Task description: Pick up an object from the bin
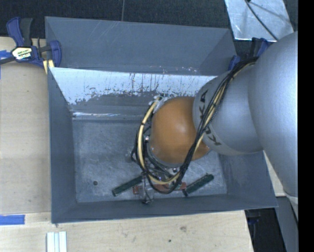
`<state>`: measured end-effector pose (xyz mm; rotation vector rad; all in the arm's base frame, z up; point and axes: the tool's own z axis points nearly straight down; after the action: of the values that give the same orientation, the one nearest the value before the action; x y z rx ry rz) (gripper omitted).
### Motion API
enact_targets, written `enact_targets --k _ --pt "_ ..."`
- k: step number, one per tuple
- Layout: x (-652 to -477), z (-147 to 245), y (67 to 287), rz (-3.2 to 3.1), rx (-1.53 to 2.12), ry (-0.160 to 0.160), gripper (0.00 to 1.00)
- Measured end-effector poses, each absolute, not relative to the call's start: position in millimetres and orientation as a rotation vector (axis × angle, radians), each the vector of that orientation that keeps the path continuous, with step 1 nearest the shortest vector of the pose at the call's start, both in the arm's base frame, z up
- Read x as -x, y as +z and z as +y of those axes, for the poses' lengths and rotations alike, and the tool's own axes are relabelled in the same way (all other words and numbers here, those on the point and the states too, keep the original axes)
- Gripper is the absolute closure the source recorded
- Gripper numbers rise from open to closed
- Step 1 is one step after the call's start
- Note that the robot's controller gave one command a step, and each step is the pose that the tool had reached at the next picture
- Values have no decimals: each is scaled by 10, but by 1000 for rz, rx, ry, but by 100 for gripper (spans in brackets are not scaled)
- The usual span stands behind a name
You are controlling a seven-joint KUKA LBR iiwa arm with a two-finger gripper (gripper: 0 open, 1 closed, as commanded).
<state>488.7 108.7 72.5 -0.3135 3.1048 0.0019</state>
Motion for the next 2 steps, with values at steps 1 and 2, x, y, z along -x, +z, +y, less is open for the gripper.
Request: enact_targets --k 1,2 --pt "-4835 1084 733 3126 314 0 100" --pt "-5088 821 754 3111 410 8 100"
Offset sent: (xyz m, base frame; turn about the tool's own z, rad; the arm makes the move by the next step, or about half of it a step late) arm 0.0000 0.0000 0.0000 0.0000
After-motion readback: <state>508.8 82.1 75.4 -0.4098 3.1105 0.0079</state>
